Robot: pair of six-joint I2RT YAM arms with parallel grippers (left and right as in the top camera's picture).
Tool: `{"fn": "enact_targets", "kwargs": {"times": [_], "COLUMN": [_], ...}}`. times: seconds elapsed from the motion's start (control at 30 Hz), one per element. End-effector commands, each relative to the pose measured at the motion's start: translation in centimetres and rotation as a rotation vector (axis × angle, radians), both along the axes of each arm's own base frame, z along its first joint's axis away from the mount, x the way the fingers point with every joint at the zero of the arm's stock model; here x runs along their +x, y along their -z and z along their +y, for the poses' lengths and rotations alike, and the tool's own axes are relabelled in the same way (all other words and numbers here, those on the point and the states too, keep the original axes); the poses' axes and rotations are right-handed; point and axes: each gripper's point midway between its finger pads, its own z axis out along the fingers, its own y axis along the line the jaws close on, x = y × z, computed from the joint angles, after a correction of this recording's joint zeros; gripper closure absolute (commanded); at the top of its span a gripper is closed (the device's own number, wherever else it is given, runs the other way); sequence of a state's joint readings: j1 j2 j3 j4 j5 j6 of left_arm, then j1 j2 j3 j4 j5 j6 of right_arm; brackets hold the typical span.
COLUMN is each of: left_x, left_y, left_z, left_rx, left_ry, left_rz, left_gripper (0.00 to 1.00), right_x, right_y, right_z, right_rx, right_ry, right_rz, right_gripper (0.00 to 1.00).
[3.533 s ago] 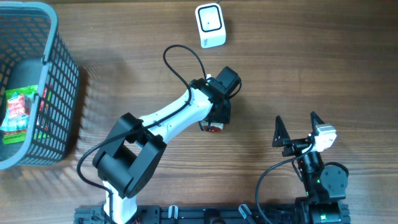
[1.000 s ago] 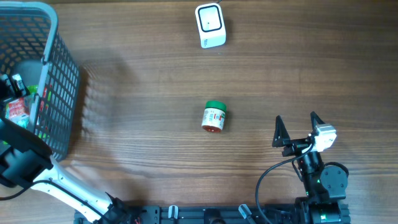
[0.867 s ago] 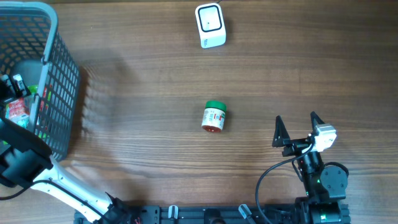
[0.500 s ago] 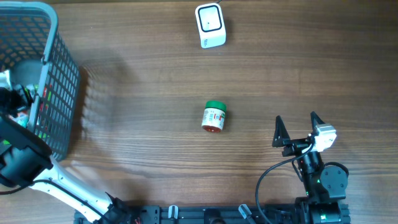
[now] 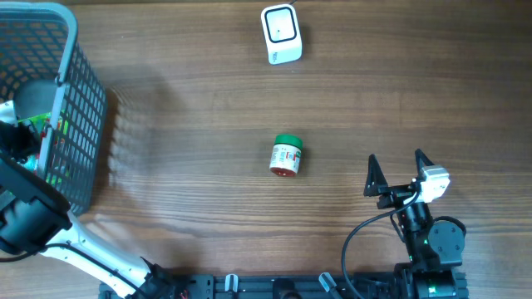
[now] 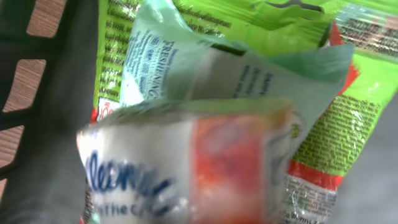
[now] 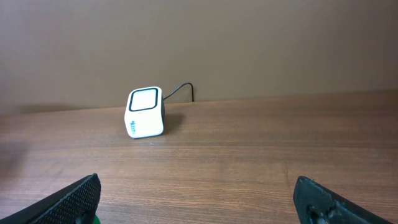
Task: Scan the item barcode
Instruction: 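Reach left gripper into basket and grasp Kleenex pack and snack, then carry items with left gripper and drop them beside the jar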
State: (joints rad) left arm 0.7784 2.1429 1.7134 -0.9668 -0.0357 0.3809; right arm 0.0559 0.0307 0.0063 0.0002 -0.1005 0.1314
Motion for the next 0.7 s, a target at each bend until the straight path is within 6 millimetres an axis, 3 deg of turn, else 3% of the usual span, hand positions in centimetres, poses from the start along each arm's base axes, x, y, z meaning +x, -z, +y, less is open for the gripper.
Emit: {"fn": "enact_targets", "kwargs": {"times": [0.0, 0.07, 0.13, 0.3, 0.37, 0.4, 0.43, 0.47, 0.5, 0.57, 0.67], "left_x": [-0.7, -0.1, 0.9, 2.5, 2.4, 2.1, 1.9, 1.7, 1.7, 1.7, 1.2], "left_y": [2.3, 0.6, -2.6, -12.9, -19.4, -21.3, -23.1, -26.7, -28.3, -30.8, -33.5], "left_z": [-2.0, -1.3, -0.3, 1.2, 1.0, 0.8, 0.3, -1.7, -3.1, -6.0, -12.0], "left_rx": [-0.094, -0.06, -0.003, 0.162, 0.253, 0.278, 0.29, 0.265, 0.225, 0.143, 0.029], "left_ry": [-0.015, -0.019, -0.042, -0.078, -0.113, -0.13, -0.145, -0.159, -0.165, -0.166, -0.122], "left_rz": [0.025, -0.011, -0.076, -0.274, -0.402, -0.444, -0.489, -0.608, -0.678, -0.774, -0.845], "left_gripper": [0.94, 0.96, 0.96, 0.96, 0.96, 0.96, 0.96, 0.96, 0.96, 0.96, 0.96], "right_x": [0.0, 0.0, 0.0, 0.0, 0.0, 0.0, 0.0, 0.0, 0.0, 0.0, 0.0], "right_y": [-0.2, -0.2, -0.2, -0.2, -0.2, -0.2, -0.2, -0.2, -0.2, -0.2, -0.2], "right_z": [-0.1, -0.1, -0.1, -0.1, -0.1, -0.1, -0.1, -0.1, -0.1, -0.1, -0.1], "right_rx": [0.009, 0.009, 0.009, 0.009, 0.009, 0.009, 0.009, 0.009, 0.009, 0.009, 0.009], "right_ry": [0.002, 0.003, 0.003, 0.003, 0.002, 0.003, 0.003, 0.003, 0.003, 0.003, 0.003], "right_rz": [-0.006, -0.006, -0.006, -0.006, -0.006, -0.006, -0.006, -0.006, -0.006, -0.006, -0.006], "right_gripper": [0.0, 0.0, 0.0, 0.0, 0.0, 0.0, 0.0, 0.0, 0.01, 0.0, 0.0]}}
